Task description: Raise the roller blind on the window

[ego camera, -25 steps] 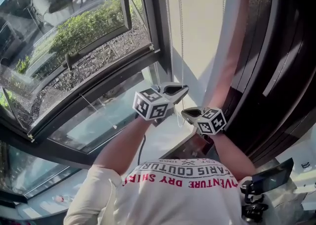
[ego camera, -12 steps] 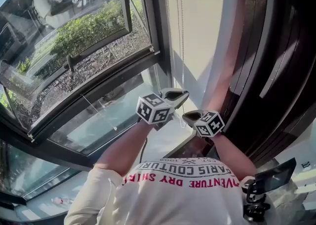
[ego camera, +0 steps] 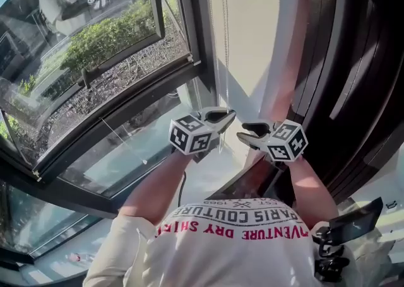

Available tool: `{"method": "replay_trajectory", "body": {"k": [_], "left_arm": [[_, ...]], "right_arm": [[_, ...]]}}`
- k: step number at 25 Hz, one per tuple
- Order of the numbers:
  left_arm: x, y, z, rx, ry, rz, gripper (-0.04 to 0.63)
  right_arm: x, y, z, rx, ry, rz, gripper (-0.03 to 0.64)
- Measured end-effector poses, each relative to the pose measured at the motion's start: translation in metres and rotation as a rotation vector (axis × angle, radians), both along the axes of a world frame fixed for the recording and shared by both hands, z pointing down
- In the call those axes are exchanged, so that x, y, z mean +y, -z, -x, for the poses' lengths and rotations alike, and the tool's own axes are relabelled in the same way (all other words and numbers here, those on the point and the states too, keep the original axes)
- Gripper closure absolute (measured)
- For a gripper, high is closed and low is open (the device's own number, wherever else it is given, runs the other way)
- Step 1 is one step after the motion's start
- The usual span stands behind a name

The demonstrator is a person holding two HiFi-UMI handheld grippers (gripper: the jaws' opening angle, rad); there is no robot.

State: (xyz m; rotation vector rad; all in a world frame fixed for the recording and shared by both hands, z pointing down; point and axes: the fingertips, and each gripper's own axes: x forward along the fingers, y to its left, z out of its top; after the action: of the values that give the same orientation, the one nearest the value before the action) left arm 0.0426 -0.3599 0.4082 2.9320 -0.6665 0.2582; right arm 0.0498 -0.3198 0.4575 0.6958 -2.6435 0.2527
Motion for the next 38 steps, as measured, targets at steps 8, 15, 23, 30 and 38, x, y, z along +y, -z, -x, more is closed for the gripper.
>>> {"method": "replay_trajectory", "body": {"k": [8,15,23,30,38], "left_arm": [[0.009,0.005,0.004,0.017,0.01,0.0,0.588],[0.026,0.004,0.001,0.008,-0.007,0.014,0.588],[0.036,0.005,-0.004,-0.001,-0.021,0.024,0.588],[0.036,0.004,-0.004,-0.002,-0.015,0.029,0.588],[0.04,-0.015,-0.004,-0.026,-0.005,0.052,0.588]], "right_arm": [[-0.016,0.149,0.007,-0.217,-0.05,-0.218,0.491],[-0.017,0.203,0.041,-0.276,-0.007,-0.274,0.491],[-0.023,0.21,0.045,-0.281,-0.032,-0.259,0.595],[-0.027,0.207,0.043,-0.262,-0.045,-0.276,0.601],[-0.026,0.187,0.041,-0.191,-0.08,-0.308,0.603]]}}
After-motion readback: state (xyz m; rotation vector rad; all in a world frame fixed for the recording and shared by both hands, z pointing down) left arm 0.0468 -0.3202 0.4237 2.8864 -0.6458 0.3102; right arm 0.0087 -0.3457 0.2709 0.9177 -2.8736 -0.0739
